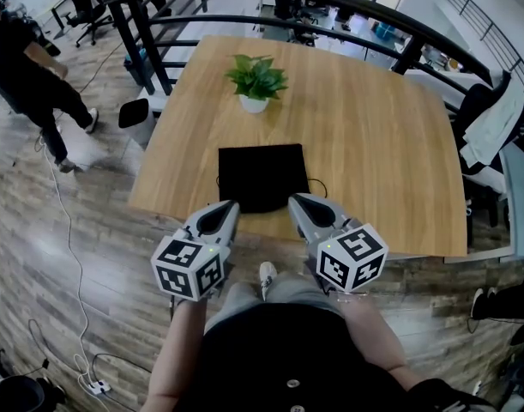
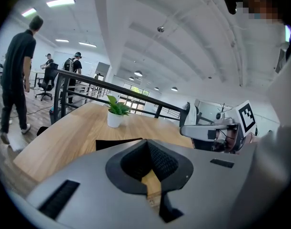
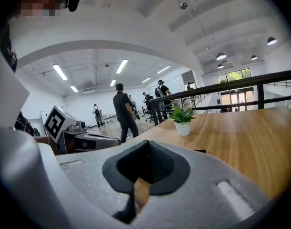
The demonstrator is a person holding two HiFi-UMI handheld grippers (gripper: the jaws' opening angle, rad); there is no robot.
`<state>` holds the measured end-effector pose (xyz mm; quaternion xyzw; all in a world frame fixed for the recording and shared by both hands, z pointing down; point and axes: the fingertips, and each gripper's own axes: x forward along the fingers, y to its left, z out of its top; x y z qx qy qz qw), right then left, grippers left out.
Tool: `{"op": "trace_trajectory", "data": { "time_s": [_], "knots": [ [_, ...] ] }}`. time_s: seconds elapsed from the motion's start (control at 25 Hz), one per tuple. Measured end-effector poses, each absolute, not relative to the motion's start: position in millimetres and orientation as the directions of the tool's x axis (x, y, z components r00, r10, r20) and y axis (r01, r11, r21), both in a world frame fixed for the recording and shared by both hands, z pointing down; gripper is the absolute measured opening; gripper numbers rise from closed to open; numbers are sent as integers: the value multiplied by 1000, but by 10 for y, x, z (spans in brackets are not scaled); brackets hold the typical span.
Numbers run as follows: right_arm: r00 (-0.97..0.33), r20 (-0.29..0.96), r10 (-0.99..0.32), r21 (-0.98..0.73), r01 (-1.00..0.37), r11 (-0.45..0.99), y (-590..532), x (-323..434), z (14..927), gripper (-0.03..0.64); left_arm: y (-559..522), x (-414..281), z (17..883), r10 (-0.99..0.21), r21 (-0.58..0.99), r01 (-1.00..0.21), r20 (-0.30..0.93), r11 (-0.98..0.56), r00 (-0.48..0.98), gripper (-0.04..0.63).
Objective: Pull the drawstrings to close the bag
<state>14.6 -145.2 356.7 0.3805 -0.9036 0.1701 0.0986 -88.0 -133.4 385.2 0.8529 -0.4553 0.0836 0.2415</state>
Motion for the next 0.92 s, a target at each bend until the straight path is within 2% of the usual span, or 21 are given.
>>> {"op": "trace_trajectory", "data": {
  "time_s": [0.92],
  "knots": [
    [-706,342,-620,-217,-701,679,-1411,90,3629,-3,-1277,-818,3891,-691,353,-788,382,-505,614,15]
  ]
}}
